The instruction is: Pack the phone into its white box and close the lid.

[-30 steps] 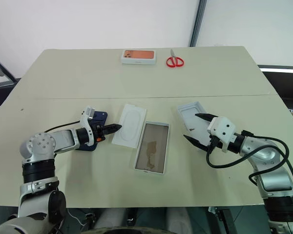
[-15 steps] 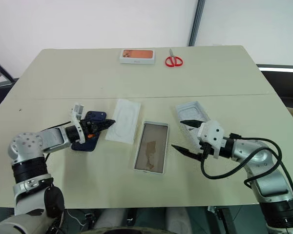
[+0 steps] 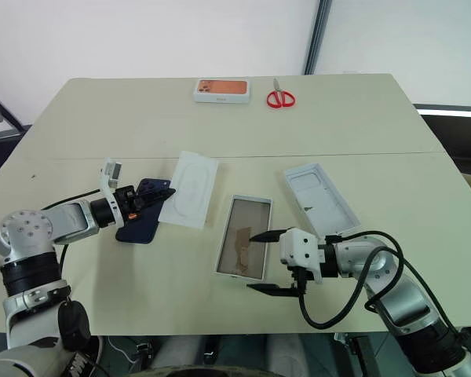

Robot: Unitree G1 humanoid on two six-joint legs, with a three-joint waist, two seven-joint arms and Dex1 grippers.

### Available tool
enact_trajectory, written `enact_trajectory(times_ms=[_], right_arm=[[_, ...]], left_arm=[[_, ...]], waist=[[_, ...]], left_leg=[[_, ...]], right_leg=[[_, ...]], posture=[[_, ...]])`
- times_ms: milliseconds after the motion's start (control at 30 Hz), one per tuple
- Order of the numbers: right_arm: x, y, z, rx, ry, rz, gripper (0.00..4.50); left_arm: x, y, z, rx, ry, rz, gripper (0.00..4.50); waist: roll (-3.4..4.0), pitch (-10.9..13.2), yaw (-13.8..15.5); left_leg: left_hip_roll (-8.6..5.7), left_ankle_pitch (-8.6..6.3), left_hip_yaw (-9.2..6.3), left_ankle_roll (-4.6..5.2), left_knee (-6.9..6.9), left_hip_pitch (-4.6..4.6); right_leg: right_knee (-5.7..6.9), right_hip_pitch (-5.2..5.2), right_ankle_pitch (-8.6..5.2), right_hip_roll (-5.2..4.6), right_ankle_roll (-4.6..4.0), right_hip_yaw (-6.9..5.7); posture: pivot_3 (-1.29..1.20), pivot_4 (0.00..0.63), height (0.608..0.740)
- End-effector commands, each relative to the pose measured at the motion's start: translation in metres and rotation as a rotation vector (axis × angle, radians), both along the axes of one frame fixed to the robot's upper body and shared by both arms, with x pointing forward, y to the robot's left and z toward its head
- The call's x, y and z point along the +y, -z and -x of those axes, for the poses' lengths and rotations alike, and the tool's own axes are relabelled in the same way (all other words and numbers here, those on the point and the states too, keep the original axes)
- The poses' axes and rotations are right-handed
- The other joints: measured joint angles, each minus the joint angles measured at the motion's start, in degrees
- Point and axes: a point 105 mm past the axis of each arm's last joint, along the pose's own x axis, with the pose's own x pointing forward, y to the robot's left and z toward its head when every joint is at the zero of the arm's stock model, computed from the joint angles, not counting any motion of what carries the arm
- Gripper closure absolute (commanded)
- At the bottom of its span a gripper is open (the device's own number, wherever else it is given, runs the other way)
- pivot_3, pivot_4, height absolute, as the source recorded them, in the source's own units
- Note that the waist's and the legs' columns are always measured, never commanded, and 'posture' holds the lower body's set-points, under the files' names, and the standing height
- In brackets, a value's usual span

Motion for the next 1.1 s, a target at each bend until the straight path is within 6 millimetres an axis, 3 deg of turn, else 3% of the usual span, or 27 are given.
enact_trajectory(times_ms=[33,133,200,300,467,700,1067,1100], right_arm=[[0.008,0.001,0.009,-0.013,-0.071,0.010,0.00],[0.006,0.012,0.003,-0.002,-0.056,0.038,0.00],[0.005,0.016,-0.001,-0.008,-0.048,0.052,0.54],[0.004,0.026,-0.003,-0.026,-0.063,0.095,1.94],[0.008,0.022,-0.010,-0.057,-0.055,0.076,4.44],[0.010,0.014,-0.026,-0.152,-0.032,0.087,4.44],[0.011,0.008,-0.058,-0.243,-0.014,0.156,4.44],[0.013,0.007,-0.059,-0.238,-0.011,0.148,4.19]], left_arm=[[-0.002,-0.011,0.003,-0.047,0.023,0.002,4.46],[-0.004,-0.009,0.003,-0.047,0.027,-0.009,4.46],[-0.004,-0.009,0.003,-0.046,0.026,-0.008,4.50],[-0.007,-0.009,0.003,-0.047,0.028,-0.012,4.50],[-0.007,-0.010,0.002,-0.050,0.025,-0.010,4.50],[-0.005,-0.016,0.000,-0.058,0.017,0.020,4.50],[0.007,-0.050,-0.006,-0.106,0.015,0.140,4.50],[0.007,-0.053,-0.007,-0.109,0.011,0.150,4.50]], waist=[[0.00,0.0,0.0],[-0.01,0.0,0.0],[-0.01,0.0,0.0],[-0.01,0.0,0.0],[-0.04,0.0,0.0],[-0.06,0.0,0.0],[-0.08,0.0,-0.1],[-0.08,0.0,-0.1]], left_leg=[[0.00,0.00,0.00,0.00,0.00,0.00],[0.00,0.00,0.00,0.00,0.00,0.00],[0.00,0.00,0.00,0.00,0.01,0.00],[0.00,0.00,-0.01,0.00,0.00,0.00],[0.00,0.00,-0.01,-0.01,0.02,0.00],[0.00,0.01,-0.01,-0.02,-0.02,0.00],[0.00,0.02,-0.03,-0.04,0.00,0.00],[0.00,0.02,-0.03,-0.04,-0.01,0.00]], right_leg=[[0.00,-0.01,0.00,0.00,0.00,0.00],[0.00,-0.08,0.00,0.00,0.00,0.00],[0.00,-0.07,0.00,0.00,0.00,0.00],[0.00,-0.07,0.00,0.00,0.00,0.00],[0.00,-0.07,0.00,0.01,0.00,-0.01],[0.00,-0.08,0.00,0.02,0.00,0.00],[0.00,-0.10,0.01,0.04,0.00,-0.03],[0.00,-0.10,0.01,0.04,0.00,-0.03]], posture=[[0.00,0.150,0.740],[0.00,0.150,0.740],[0.00,0.150,0.740],[0.00,0.150,0.740],[0.00,0.150,0.740],[0.00,0.150,0.740],[0.00,0.150,0.740],[0.00,0.150,0.740]])
